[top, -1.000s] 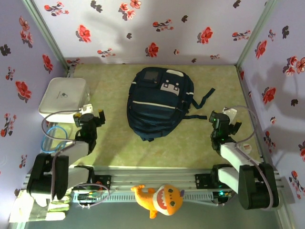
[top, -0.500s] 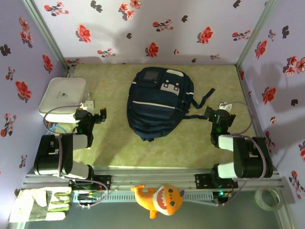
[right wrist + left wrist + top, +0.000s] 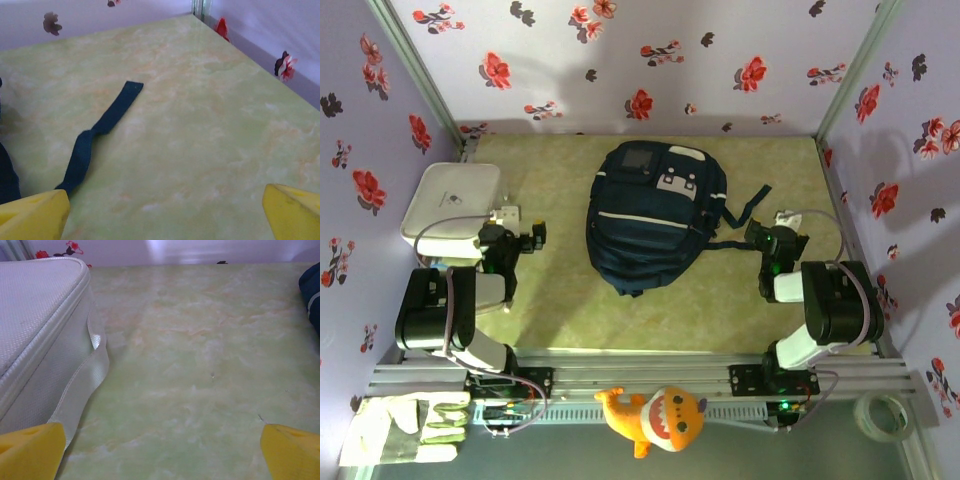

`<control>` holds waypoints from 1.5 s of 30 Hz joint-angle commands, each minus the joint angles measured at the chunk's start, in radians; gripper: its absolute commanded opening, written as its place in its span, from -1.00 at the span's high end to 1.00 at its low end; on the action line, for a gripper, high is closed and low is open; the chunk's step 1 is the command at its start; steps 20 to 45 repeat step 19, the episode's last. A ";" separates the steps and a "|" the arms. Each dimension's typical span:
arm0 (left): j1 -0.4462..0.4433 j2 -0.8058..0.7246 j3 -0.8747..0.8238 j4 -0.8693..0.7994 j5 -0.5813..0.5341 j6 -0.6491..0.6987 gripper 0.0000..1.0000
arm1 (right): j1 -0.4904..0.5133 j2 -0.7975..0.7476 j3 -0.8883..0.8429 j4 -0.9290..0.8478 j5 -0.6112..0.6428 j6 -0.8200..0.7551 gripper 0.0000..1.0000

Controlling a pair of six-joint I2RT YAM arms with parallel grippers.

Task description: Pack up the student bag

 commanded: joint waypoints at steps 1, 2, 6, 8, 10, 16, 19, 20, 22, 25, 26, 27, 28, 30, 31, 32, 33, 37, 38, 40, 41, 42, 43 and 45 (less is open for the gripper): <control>0.007 0.009 0.012 0.002 -0.016 0.010 -0.99 | 0.007 -0.006 0.023 -0.022 0.032 0.001 -0.99; 0.008 0.010 0.011 0.005 -0.016 0.010 -0.99 | 0.007 0.003 0.017 0.004 0.032 -0.004 -0.99; 0.007 0.011 0.016 -0.005 -0.017 0.008 -0.99 | 0.008 -0.004 0.021 -0.014 0.032 -0.001 -0.99; 0.007 0.011 0.020 -0.010 -0.017 0.005 -0.99 | 0.008 0.003 0.018 0.004 0.032 -0.005 -0.99; 0.009 0.013 0.022 -0.015 -0.016 0.003 -0.99 | 0.009 0.001 0.020 -0.001 0.032 -0.004 -0.99; 0.030 0.014 0.033 -0.035 0.020 -0.011 -0.99 | 0.009 0.000 0.019 -0.001 0.032 -0.004 -0.99; 0.031 0.013 0.031 -0.031 0.020 -0.011 -0.99 | 0.009 -0.003 0.015 0.005 0.032 -0.004 -0.99; 0.031 0.013 0.031 -0.031 0.020 -0.011 -0.99 | 0.009 -0.003 0.015 0.005 0.032 -0.004 -0.99; 0.031 0.013 0.031 -0.031 0.020 -0.011 -0.99 | 0.009 -0.003 0.015 0.005 0.032 -0.004 -0.99; 0.031 0.013 0.031 -0.031 0.020 -0.011 -0.99 | 0.009 -0.003 0.015 0.005 0.032 -0.004 -0.99; 0.031 0.013 0.031 -0.031 0.020 -0.011 -0.99 | 0.009 -0.003 0.015 0.005 0.032 -0.004 -0.99; 0.031 0.013 0.031 -0.031 0.020 -0.011 -0.99 | 0.009 -0.003 0.015 0.005 0.032 -0.004 -0.99; 0.031 0.013 0.031 -0.031 0.020 -0.011 -0.99 | 0.009 -0.003 0.015 0.005 0.032 -0.004 -0.99; 0.031 0.013 0.031 -0.031 0.020 -0.011 -0.99 | 0.009 -0.003 0.015 0.005 0.032 -0.004 -0.99; 0.031 0.013 0.031 -0.031 0.020 -0.011 -0.99 | 0.009 -0.003 0.015 0.005 0.032 -0.004 -0.99; 0.031 0.013 0.031 -0.031 0.020 -0.011 -0.99 | 0.009 -0.003 0.015 0.005 0.032 -0.004 -0.99; 0.031 0.013 0.031 -0.031 0.020 -0.011 -0.99 | 0.009 -0.003 0.015 0.005 0.032 -0.004 -0.99; 0.031 0.013 0.031 -0.031 0.020 -0.011 -0.99 | 0.009 -0.003 0.015 0.005 0.032 -0.004 -0.99; 0.031 0.013 0.031 -0.031 0.020 -0.011 -0.99 | 0.009 -0.003 0.015 0.005 0.032 -0.004 -0.99; 0.031 0.013 0.031 -0.031 0.020 -0.011 -0.99 | 0.009 -0.003 0.015 0.005 0.032 -0.004 -0.99; 0.031 0.013 0.031 -0.031 0.020 -0.011 -0.99 | 0.009 -0.003 0.015 0.005 0.032 -0.004 -0.99; 0.031 0.013 0.031 -0.031 0.020 -0.011 -0.99 | 0.009 -0.003 0.015 0.005 0.032 -0.004 -0.99; 0.031 0.013 0.031 -0.031 0.020 -0.011 -0.99 | 0.009 -0.003 0.015 0.005 0.032 -0.004 -0.99; 0.031 0.013 0.031 -0.031 0.020 -0.011 -0.99 | 0.009 -0.003 0.015 0.005 0.032 -0.004 -0.99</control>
